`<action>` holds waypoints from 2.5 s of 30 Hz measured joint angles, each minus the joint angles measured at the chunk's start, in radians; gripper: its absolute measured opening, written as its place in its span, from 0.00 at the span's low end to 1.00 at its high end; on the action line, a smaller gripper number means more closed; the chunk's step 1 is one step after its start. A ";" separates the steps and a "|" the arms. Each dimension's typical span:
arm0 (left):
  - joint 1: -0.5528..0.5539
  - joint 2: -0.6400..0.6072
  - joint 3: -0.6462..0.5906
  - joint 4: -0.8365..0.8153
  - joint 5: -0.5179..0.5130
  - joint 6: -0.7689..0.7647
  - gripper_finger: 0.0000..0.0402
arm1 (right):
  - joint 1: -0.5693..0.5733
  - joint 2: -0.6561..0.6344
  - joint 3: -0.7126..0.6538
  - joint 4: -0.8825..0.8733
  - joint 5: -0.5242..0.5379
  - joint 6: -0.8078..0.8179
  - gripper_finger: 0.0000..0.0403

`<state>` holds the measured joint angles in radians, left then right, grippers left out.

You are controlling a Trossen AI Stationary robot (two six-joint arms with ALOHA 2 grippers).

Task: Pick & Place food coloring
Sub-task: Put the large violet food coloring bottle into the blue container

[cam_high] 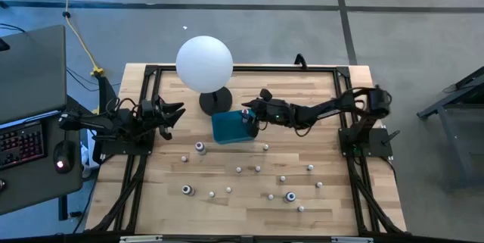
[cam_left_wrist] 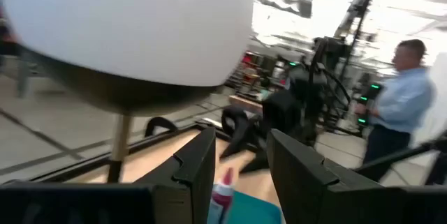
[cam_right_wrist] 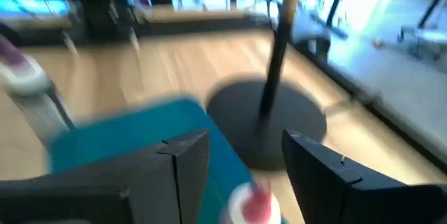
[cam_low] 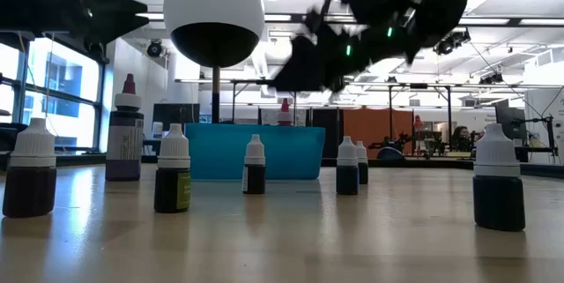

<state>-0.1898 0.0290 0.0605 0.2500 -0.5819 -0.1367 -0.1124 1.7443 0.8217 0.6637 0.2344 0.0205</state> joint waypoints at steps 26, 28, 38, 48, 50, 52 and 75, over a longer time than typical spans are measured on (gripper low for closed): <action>0.000 0.690 0.085 0.067 0.432 -0.124 0.32 | 0.175 -0.593 0.002 -0.596 0.097 -0.021 0.35; 0.000 0.711 0.085 0.087 0.462 -0.124 0.32 | 0.175 -0.589 0.002 -0.607 0.097 -0.020 0.34; 0.000 0.780 0.085 0.042 0.456 -0.131 0.30 | 0.174 -0.579 0.001 -0.660 0.097 0.028 0.34; 0.000 0.782 0.088 0.134 0.407 -0.123 0.07 | 0.174 -0.579 0.001 -0.671 0.097 0.044 0.34; 0.000 0.781 0.133 0.139 0.389 -0.109 0.07 | 0.174 -0.579 0.001 -0.675 0.097 0.054 0.34; 0.000 0.781 0.200 0.097 0.372 -0.098 0.07 | 0.174 -0.579 0.001 -0.677 0.097 0.058 0.34; 0.174 1.454 0.633 0.069 -0.034 -0.275 0.11 | 0.174 -0.579 0.000 -0.721 0.096 0.059 0.34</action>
<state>-0.0160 1.4827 0.6933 0.3188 -0.6156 -0.4117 0.0620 1.1656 0.8219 -0.0575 0.3305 0.0792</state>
